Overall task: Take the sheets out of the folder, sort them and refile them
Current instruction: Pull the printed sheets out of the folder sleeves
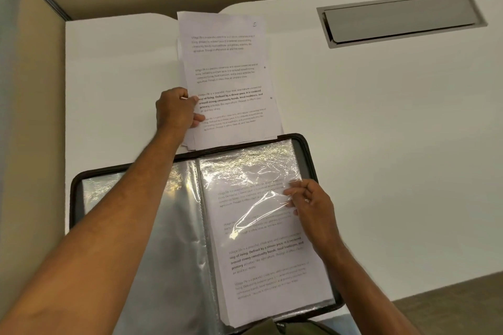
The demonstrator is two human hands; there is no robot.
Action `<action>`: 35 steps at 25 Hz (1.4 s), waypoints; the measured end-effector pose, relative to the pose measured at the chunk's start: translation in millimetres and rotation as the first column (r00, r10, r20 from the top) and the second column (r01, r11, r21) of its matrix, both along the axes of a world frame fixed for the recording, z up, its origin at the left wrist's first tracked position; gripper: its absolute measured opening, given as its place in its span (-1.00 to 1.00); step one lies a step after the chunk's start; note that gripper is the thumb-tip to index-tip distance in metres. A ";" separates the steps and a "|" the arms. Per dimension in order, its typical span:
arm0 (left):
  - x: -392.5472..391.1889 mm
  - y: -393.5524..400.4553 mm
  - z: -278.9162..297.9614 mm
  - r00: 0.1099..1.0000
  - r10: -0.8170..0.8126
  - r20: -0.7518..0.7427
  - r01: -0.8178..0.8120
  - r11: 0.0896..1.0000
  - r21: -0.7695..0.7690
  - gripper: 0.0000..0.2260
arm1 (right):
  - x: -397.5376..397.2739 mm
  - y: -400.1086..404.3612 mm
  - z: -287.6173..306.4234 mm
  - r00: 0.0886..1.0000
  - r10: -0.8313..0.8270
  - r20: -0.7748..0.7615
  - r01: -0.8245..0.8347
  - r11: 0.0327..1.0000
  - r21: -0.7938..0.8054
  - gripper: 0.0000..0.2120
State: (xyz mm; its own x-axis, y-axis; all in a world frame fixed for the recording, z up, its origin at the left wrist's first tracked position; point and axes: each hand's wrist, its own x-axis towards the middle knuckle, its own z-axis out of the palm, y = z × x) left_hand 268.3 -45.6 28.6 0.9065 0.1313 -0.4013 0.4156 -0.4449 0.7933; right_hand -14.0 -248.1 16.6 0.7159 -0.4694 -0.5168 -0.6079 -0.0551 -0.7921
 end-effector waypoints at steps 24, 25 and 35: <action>-234.5 71.2 -13.2 0.830 -0.517 0.211 0.448 0.842 0.301 -0.84 | -26.0 -1.2 57.2 0.923 0.304 -0.235 -0.208 0.909 0.361 -0.73; -241.0 74.7 -11.7 0.847 -0.500 0.183 0.446 0.854 0.269 -0.84 | -28.2 1.7 62.2 0.906 0.348 -0.241 -0.244 0.894 0.376 -0.72; -267.2 97.8 14.3 0.975 -0.112 -0.192 0.048 0.950 -0.308 -0.85 | -25.1 64.5 105.3 0.775 0.632 -0.004 -0.565 0.697 0.441 -0.63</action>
